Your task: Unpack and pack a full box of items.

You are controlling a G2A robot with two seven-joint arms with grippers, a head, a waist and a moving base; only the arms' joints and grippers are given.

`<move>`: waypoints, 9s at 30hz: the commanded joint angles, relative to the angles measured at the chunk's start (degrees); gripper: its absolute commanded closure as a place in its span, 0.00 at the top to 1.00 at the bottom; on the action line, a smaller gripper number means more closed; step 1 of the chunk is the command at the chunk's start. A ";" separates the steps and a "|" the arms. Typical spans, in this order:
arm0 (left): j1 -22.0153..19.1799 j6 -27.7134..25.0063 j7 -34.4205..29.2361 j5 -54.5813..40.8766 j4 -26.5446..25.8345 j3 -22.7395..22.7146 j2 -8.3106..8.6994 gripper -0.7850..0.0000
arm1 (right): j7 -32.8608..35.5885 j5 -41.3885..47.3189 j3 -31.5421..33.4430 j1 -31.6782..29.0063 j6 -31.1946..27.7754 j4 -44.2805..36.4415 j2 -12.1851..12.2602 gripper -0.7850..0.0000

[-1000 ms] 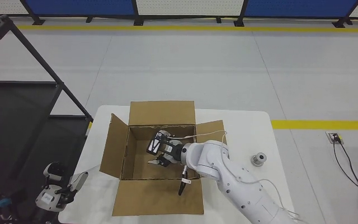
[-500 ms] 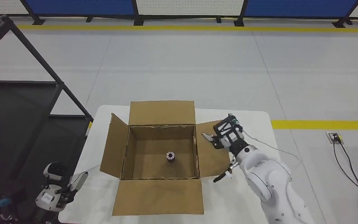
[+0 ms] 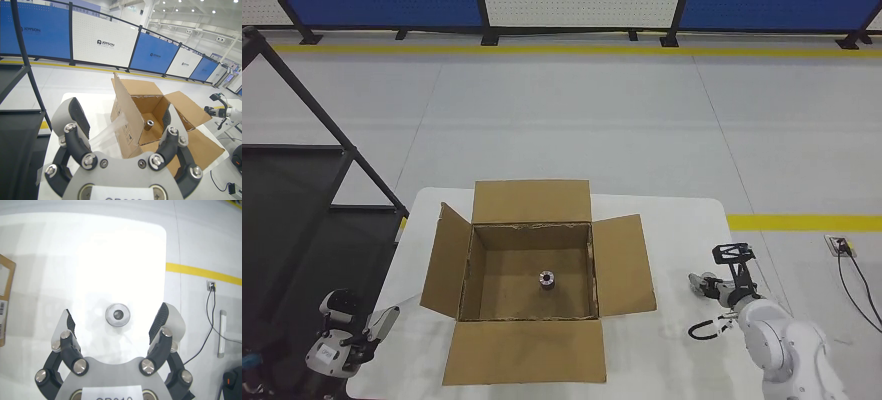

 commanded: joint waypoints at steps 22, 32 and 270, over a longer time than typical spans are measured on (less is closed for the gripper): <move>0.00 0.00 0.00 -0.03 0.00 0.00 0.00 1.00 | 7.01 3.64 -2.17 8.06 -2.00 9.03 1.19 0.00; 0.00 0.00 0.00 -0.03 0.00 0.00 0.00 1.00 | 3.69 -2.12 -6.16 3.75 1.87 -14.38 1.23 0.00; -15.22 -1.06 -24.55 -3.11 2.70 17.88 5.08 1.00 | 1.91 56.74 -39.71 36.29 -28.05 28.32 -4.96 1.00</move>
